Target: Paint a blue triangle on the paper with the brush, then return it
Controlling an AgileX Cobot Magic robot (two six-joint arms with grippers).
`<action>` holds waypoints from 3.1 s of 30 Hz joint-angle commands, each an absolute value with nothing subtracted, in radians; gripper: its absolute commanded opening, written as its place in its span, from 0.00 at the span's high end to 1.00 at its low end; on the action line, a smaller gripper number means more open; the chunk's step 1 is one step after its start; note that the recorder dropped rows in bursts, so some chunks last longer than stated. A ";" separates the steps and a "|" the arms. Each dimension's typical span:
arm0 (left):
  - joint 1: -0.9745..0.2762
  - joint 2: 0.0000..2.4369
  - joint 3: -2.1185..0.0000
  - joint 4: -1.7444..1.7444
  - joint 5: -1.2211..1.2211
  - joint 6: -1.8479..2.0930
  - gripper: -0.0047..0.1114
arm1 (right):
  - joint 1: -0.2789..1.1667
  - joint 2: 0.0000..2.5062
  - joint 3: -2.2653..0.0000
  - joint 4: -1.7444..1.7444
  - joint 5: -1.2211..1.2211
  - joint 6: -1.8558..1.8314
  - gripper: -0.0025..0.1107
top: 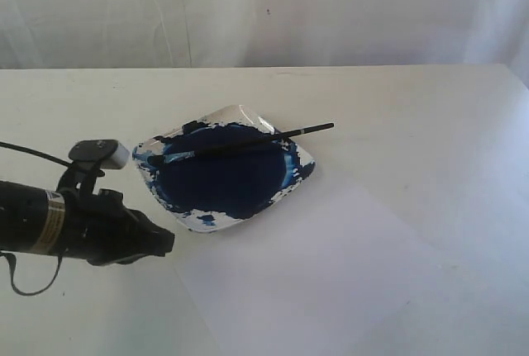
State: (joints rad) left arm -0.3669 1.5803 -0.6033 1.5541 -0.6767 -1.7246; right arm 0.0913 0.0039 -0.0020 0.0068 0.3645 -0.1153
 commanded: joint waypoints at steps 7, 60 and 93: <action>-0.407 1.691 -0.594 1.478 -0.722 -1.728 0.96 | 0.088 0.000 0.000 0.007 0.354 -0.116 0.98; -0.407 1.810 -0.651 1.397 -0.792 -1.589 0.96 | 0.088 0.000 0.000 0.007 0.354 -0.116 0.98; -0.407 1.810 -0.651 1.397 -0.792 -1.589 0.96 | 0.088 0.000 0.000 0.007 0.354 -0.116 0.98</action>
State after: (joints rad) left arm -0.4041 1.8113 -0.6501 1.4029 -0.7969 -1.5924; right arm 0.0913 0.0039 -0.0020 0.0068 0.3645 -0.1153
